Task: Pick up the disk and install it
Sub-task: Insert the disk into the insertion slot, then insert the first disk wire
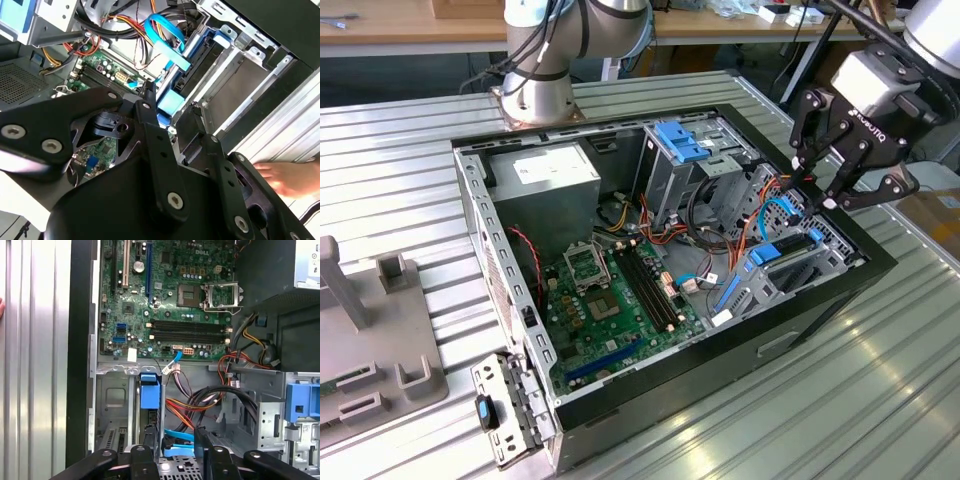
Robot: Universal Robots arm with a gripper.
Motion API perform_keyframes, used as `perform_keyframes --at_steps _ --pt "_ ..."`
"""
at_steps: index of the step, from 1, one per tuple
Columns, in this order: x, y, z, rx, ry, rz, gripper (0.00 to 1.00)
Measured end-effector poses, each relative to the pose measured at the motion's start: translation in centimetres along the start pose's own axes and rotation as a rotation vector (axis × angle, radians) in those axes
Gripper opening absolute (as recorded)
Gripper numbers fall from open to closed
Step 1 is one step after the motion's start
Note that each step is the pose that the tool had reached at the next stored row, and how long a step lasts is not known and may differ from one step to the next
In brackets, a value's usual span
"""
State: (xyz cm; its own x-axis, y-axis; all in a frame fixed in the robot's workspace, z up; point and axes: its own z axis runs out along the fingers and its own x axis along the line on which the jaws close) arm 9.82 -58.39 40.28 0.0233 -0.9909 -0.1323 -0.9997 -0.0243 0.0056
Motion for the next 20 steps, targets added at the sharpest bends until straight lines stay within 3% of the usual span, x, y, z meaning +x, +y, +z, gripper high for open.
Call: perform_keyframes --at_steps 4,17,18,20 --pt "0.03 -0.63 0.12 0.0000 -0.0001 0.000 0.44" --pt "0.03 -0.73 0.12 0.0000 0.0000 0.000 0.44" --pt "0.02 -0.83 0.12 -0.0001 0.0000 0.000 0.44" --pt "-0.12 -1.67 0.14 -0.0006 0.0012 0.000 0.44"
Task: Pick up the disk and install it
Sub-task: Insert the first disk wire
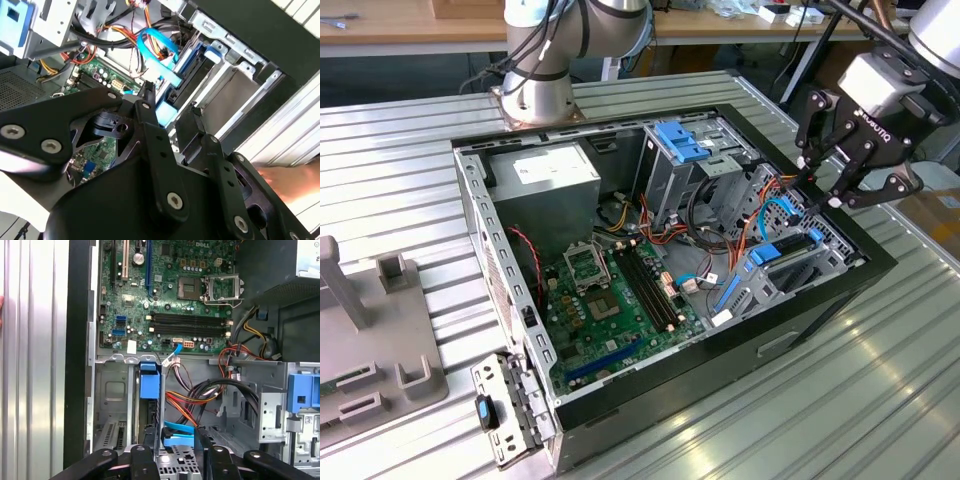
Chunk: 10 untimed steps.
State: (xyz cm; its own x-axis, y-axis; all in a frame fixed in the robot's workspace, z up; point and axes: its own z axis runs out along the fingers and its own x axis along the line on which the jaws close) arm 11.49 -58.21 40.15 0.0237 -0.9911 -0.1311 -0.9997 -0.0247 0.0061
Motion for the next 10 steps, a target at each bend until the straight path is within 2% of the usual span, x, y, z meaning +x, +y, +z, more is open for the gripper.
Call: perform_keyframes --at_steps 1,2,3,5,7,10 --pt "-0.06 -0.82 0.00 -0.0007 0.0002 0.000 0.44" --pt "-0.16 -2.02 0.02 -0.0021 0.0006 0.000 0.44" --pt "-0.27 -2.75 0.03 -0.0028 0.0011 0.000 0.44" --pt "-0.45 -3.61 0.05 -0.0033 0.0018 0.000 0.44" --pt "-0.69 -4.05 0.08 -0.0035 0.0026 0.000 0.44" --pt "-0.73 -4.05 0.10 -0.0035 0.0030 0.000 0.44"
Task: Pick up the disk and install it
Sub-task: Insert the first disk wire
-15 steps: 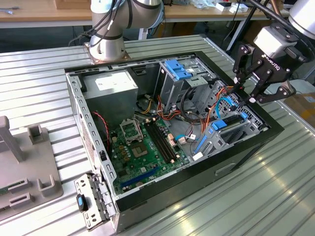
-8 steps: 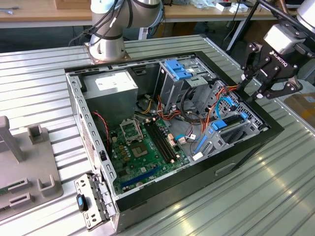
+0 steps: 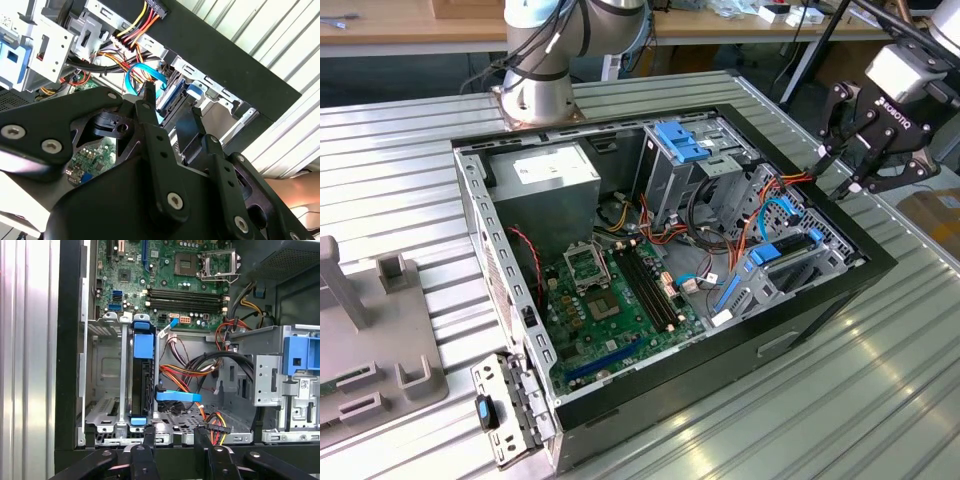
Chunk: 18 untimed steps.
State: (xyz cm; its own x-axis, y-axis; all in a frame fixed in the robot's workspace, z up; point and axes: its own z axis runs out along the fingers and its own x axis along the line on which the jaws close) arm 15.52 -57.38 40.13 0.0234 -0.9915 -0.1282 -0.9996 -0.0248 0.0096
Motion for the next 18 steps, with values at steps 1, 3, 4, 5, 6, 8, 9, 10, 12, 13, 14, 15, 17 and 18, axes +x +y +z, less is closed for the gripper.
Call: perform_keyframes --at_steps 1,3,4,5,6,8,9,10,12,13,14,15,17,18 --pt "0.00 0.00 0.00 0.0000 0.0001 0.000 0.44" --pt "-0.01 0.00 -0.01 0.0000 0.0002 0.000 0.44" --pt "-0.01 -0.01 -0.01 0.0000 0.0002 0.000 0.44" --pt "-0.01 0.00 -0.01 0.0000 0.0002 0.000 0.44" --pt "-0.01 -0.01 -0.01 0.0000 0.0002 0.000 0.44" --pt "-0.01 -0.01 -0.01 0.0000 0.0003 0.000 0.44" --pt "-0.01 -0.01 0.00 0.0000 0.0002 0.000 0.44" --pt "-0.04 0.00 0.00 0.0000 0.0002 0.000 0.44" --pt "-0.10 -0.04 0.01 -0.0001 0.0002 0.000 0.44" --pt "-0.10 -0.05 0.01 -0.0009 0.0002 -0.007 0.44" --pt "-0.11 -0.05 0.01 -0.0046 0.0007 -0.036 0.44" --pt "-0.11 -0.05 0.02 -0.0104 0.0012 -0.081 0.44" --pt "-0.10 -0.05 0.05 -0.0199 0.0018 -0.154 0.44" --pt "-0.10 -0.05 0.06 -0.0254 0.0021 -0.196 0.44"
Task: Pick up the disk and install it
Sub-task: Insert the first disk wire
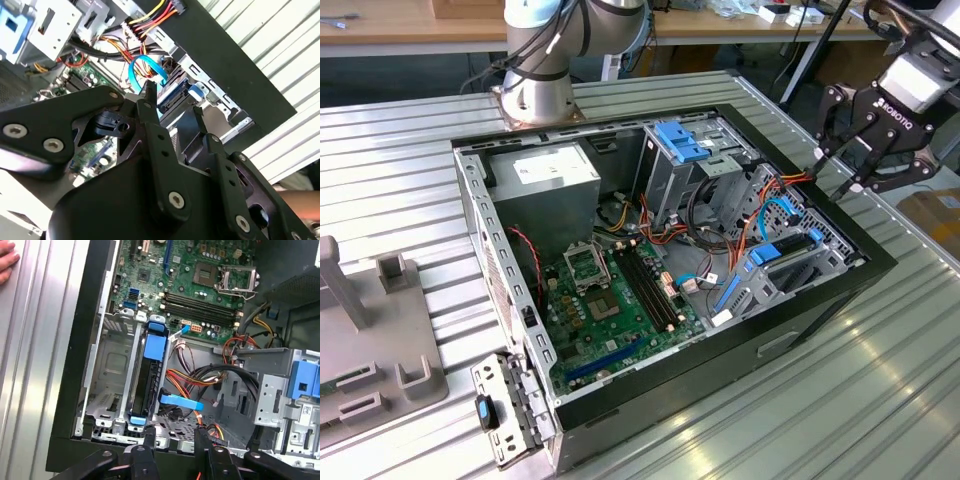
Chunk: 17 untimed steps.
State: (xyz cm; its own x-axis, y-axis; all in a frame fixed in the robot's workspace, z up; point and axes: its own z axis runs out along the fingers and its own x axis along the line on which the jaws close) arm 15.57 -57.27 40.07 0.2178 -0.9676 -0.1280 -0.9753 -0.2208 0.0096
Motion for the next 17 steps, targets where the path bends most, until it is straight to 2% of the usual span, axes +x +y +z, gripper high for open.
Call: perform_keyframes --at_steps 5,10,15,16,17 --pt "0.01 0.00 0.06 -0.0153 0.0010 -0.119 0.44" --pt "0.03 -0.02 0.19 -0.0397 0.0031 -0.308 0.44" --pt "0.01 -0.22 0.20 -0.0405 0.0032 -0.314 0.44" --pt "0.06 -0.57 0.19 -0.0410 0.0029 -0.319 0.44" --pt "0.21 -1.27 0.17 -0.0414 0.0027 -0.323 0.44"
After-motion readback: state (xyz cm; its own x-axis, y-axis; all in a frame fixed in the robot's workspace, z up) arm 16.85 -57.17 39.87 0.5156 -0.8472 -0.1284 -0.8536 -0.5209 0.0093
